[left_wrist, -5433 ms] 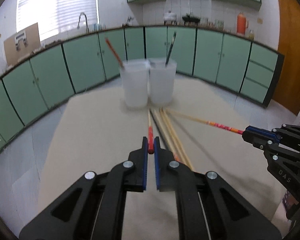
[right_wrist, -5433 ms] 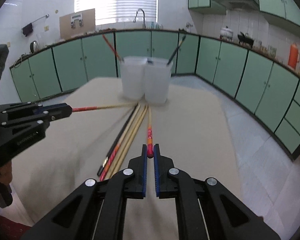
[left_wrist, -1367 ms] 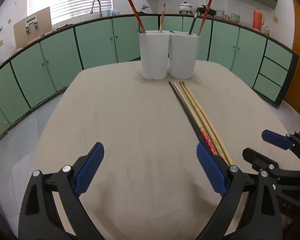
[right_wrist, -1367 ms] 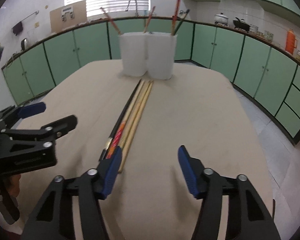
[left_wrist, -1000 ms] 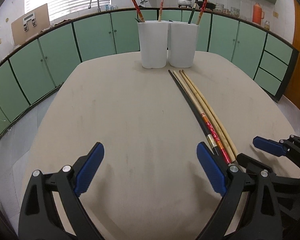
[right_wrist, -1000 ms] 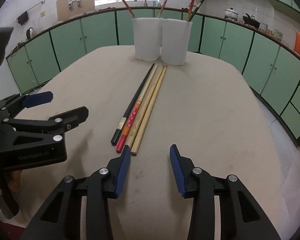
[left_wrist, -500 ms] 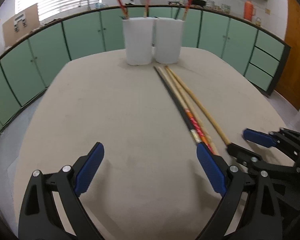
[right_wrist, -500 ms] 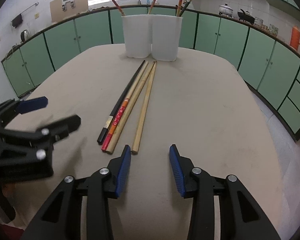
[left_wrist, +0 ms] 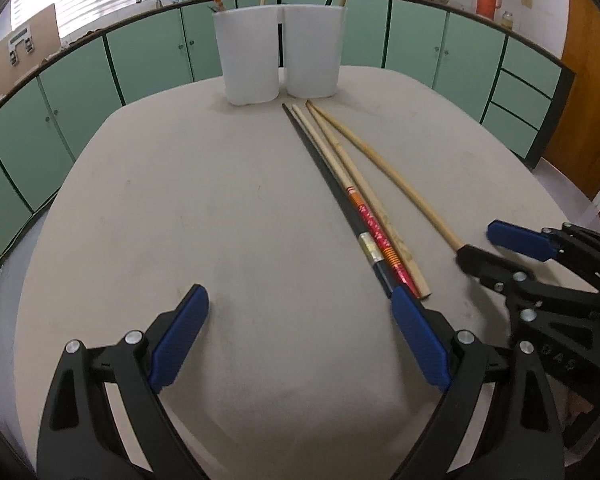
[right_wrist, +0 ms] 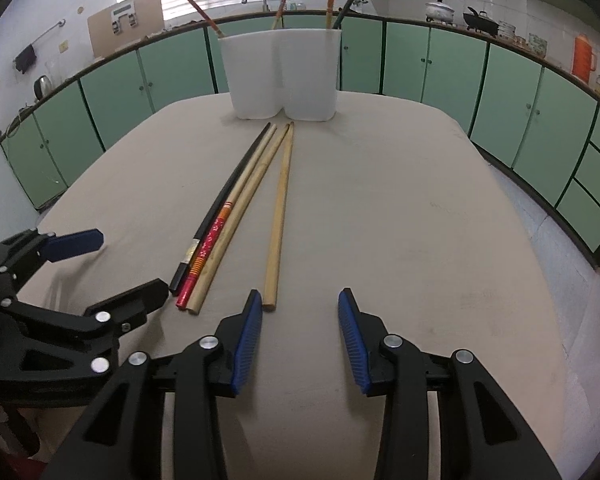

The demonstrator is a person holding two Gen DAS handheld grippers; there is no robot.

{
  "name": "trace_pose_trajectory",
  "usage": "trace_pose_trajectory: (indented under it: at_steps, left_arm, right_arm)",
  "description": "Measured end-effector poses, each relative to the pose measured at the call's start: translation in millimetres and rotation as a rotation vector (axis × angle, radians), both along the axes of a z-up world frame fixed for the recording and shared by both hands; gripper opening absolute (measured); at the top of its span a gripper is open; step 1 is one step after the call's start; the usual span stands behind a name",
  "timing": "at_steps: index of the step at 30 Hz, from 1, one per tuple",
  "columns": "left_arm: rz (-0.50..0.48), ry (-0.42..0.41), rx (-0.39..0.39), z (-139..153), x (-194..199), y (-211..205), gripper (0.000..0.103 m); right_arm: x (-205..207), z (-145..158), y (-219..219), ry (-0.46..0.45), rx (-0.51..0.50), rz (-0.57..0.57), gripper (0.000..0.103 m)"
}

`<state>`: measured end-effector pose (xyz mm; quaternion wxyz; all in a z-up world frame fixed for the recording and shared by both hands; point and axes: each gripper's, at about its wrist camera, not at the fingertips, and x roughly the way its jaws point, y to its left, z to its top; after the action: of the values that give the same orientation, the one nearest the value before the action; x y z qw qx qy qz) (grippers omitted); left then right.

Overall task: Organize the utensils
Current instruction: 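Grasp the black chopstick with the left tool while the right tool grasps a plain wooden chopstick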

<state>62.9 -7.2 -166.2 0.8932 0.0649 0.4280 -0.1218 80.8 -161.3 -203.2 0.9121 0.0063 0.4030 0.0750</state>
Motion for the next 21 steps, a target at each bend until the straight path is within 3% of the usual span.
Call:
trace_pose_trajectory:
  at_steps: [21]
  left_arm:
    - [-0.014,0.002,-0.035,3,-3,-4,0.089]
  right_arm:
    - [5,0,-16,0.005,0.002,-0.037,0.038]
